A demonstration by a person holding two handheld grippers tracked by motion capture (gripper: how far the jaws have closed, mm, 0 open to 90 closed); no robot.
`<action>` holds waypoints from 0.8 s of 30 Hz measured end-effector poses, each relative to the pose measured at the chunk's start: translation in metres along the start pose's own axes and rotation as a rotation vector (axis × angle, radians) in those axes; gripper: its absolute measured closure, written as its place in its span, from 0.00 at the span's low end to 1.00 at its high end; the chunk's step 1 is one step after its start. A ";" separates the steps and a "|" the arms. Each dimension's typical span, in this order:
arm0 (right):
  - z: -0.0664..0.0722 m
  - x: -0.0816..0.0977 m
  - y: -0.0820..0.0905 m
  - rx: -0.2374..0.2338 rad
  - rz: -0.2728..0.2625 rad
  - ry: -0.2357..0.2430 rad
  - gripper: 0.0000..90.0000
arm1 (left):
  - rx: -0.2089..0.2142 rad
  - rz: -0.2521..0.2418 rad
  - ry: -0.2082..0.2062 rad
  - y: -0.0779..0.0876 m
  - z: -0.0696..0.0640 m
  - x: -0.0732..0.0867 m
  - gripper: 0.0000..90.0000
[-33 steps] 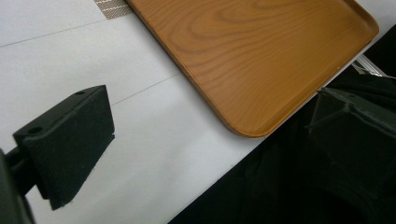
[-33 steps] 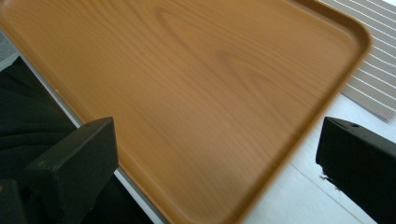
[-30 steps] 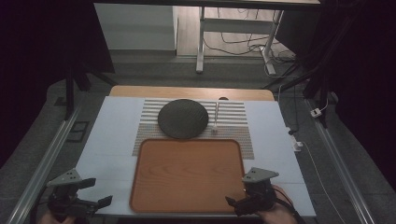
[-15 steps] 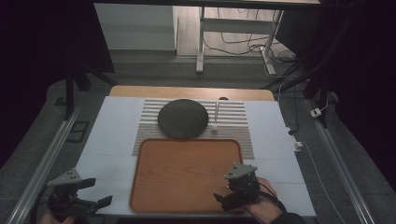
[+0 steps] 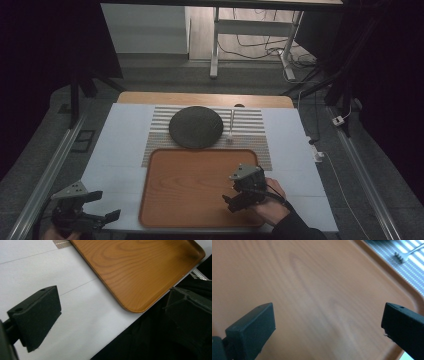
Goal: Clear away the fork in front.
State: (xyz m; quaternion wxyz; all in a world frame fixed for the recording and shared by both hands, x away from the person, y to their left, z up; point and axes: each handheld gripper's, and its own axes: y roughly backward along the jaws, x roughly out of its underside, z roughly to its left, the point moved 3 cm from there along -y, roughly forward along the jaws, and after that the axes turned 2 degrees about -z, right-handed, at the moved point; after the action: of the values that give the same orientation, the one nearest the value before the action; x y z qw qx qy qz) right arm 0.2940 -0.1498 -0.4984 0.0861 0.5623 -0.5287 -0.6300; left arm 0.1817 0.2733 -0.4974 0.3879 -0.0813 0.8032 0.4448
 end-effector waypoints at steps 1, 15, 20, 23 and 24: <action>-0.002 -0.001 -0.002 0.003 0.000 0.001 0.00 | -0.001 0.000 0.000 0.000 0.000 0.000 0.00; -0.036 -0.023 -0.031 0.118 0.021 -0.003 0.00 | -0.001 0.004 -0.003 -0.001 0.000 0.000 0.00; -0.052 -0.029 -0.042 0.152 0.033 -0.012 0.00 | 0.000 0.006 -0.005 -0.001 0.000 0.000 0.00; -0.063 -0.033 -0.049 0.174 0.039 -0.021 0.00 | 0.000 0.007 -0.005 -0.001 -0.001 0.000 0.00; -0.067 -0.035 -0.050 0.176 0.044 -0.024 0.00 | 0.001 0.007 -0.005 -0.001 -0.001 0.000 0.00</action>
State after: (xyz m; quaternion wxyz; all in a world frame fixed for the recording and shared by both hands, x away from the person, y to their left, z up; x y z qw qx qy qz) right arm 0.3845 -0.1421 -0.5026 0.0439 0.5485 -0.5951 -0.5857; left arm 0.1819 0.2722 -0.4978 0.3884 -0.0772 0.8027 0.4459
